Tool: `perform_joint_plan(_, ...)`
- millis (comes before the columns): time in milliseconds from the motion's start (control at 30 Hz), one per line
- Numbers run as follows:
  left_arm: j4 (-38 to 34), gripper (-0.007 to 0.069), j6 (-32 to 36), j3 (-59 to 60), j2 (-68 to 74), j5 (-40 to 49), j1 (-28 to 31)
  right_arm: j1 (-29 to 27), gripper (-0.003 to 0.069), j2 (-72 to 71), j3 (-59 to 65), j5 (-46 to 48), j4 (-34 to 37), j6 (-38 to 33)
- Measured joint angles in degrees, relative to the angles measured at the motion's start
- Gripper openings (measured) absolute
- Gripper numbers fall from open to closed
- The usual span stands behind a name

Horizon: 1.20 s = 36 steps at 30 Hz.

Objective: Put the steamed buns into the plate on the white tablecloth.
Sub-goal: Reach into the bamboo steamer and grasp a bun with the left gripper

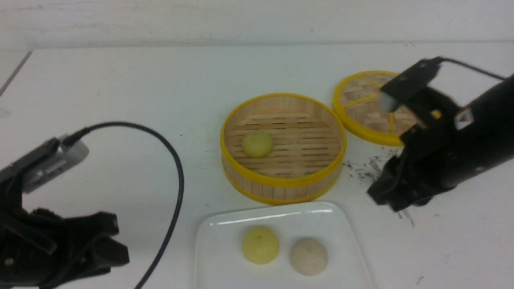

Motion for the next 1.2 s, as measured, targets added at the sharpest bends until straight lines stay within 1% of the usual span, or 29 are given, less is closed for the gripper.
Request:
perform_joint_plan(33, 0.4, 0.0226, 0.0, -1.4, 0.6, 0.4, 0.0, -1.2, 0.0057, -2.4, 0.0, 1.4, -0.2, 0.5)
perform_joint_plan(67, 1.1, 0.0221, 0.0, -2.3, 1.1, 0.7, 0.0, -2.0, 0.0038, -4.2, 0.0, 2.1, -0.3, 0.7)
perform_joint_plan(100, 3.5, 0.0194, -0.9, -5.4, 2.9, 1.5, 0.0, -3.8, -0.0004, -8.5, 0.4, 4.1, -0.5, 1.5)
perform_joint_plan(133, 5.6, 0.0150, -2.3, -7.9, 4.8, 2.0, 0.0, -5.2, -0.0015, -12.1, 0.9, 5.9, -0.5, 1.7)
perform_joint_plan(167, 6.2, 0.0136, -2.7, -9.0, 5.4, 2.3, 0.0, -5.4, -0.0015, -12.7, 1.0, 5.9, -0.5, 1.7)
perform_joint_plan(200, 8.1, 0.0071, -4.1, -11.6, 8.3, 2.6, 0.0, -6.8, -0.0015, -17.3, 2.3, 7.6, -0.7, 1.8)
perform_joint_plan(267, 9.2, 0.0022, -4.9, -14.2, 11.5, 2.8, -0.7, -7.9, -0.0015, -22.9, 4.0, 8.5, -1.4, 1.8)
perform_joint_plan(333, 9.3, 0.0001, -5.3, -16.8, 15.0, 2.8, -3.1, -8.2, -0.0015, -27.7, 6.2, 8.7, -2.6, 1.8)
perform_joint_plan(400, 9.5, 0.0002, -6.0, -21.0, 18.8, 3.2, -7.4, -8.5, -0.0015, -32.9, 9.4, 8.0, -3.9, 1.8)
perform_joint_plan(433, 9.5, 0.0002, -6.2, -21.0, 19.2, 3.3, -7.4, -8.5, -0.0015, -33.3, 9.4, 7.9, -4.1, 1.8)
perform_joint_plan(500, 10.8, 0.0002, -9.0, -27.3, 25.1, 4.7, -13.7, -8.5, -0.0015, -38.3, 13.1, 6.1, -5.5, 1.8)
perform_joint_plan(567, 12.3, 0.0003, -10.6, -31.2, 28.4, 5.7, -16.7, -8.5, -0.0015, -40.4, 15.1, 5.0, -6.3, 1.8)
perform_joint_plan(600, 13.6, 0.0006, -11.9, -34.6, 30.9, 6.0, -19.2, -8.5, -0.0015, -42.1, 16.9, 4.3, -6.5, 1.8)
perform_joint_plan(667, 16.5, 0.0024, -13.9, -39.9, 35.8, 6.2, -22.5, -8.5, -0.0015, -43.8, 18.9, 3.7, -6.8, 1.8)
perform_joint_plan(700, 16.8, 0.0029, -14.4, -40.5, 36.3, 6.2, -23.2, -8.5, -0.0015, -44.0, 19.1, 3.7, -6.8, 1.8)
perform_joint_plan(733, 19.0, 0.0050, -16.2, -45.3, 39.7, 6.5, -25.2, -8.5, -0.0013, -44.8, 20.7, 3.6, -6.8, 1.8)
perform_joint_plan(767, 20.3, 0.0065, -17.0, -47.1, 41.6, 6.7, -26.0, -8.5, -0.0011, -45.1, 21.4, 3.6, -6.9, 1.8)
perform_joint_plan(800, 22.7, 0.0099, -19.2, -51.2, 44.7, 7.1, -27.8, -8.5, -0.0011, -45.2, 22.4, 3.4, -6.9, 1.8)
perform_joint_plan(867, 25.8, 0.0154, -21.2, -56.8, 48.7, 7.4, -29.1, -8.5, -0.0010, -45.2, 23.9, 2.8, -6.9, 1.8)
perform_joint_plan(967, 29.3, 0.0258, -22.9, -63.0, 54.4, 7.6, -29.8, -8.5, -0.0008, -45.2, 25.6, 0.9, -6.9, 1.8)
perform_joint_plan(1100, 30.3, 0.0378, -23.3, -69.8, 61.1, 7.7, -29.9, -8.5, -0.0008, -45.2, 27.3, -2.7, -6.9, 1.9)
perform_joint_plan(1133, 30.5, 0.0401, -23.3, -71.0, 63.1, 7.7, -29.9, -8.5, -0.0008, -45.2, 27.7, -3.4, -6.8, 1.9)
perform_joint_plan(1200, 30.5, 0.0420, -23.3, -72.1, 65.1, 7.7, -29.9, -8.5, -0.0007, -45.2, 28.1, -4.0, -6.5, 1.9)
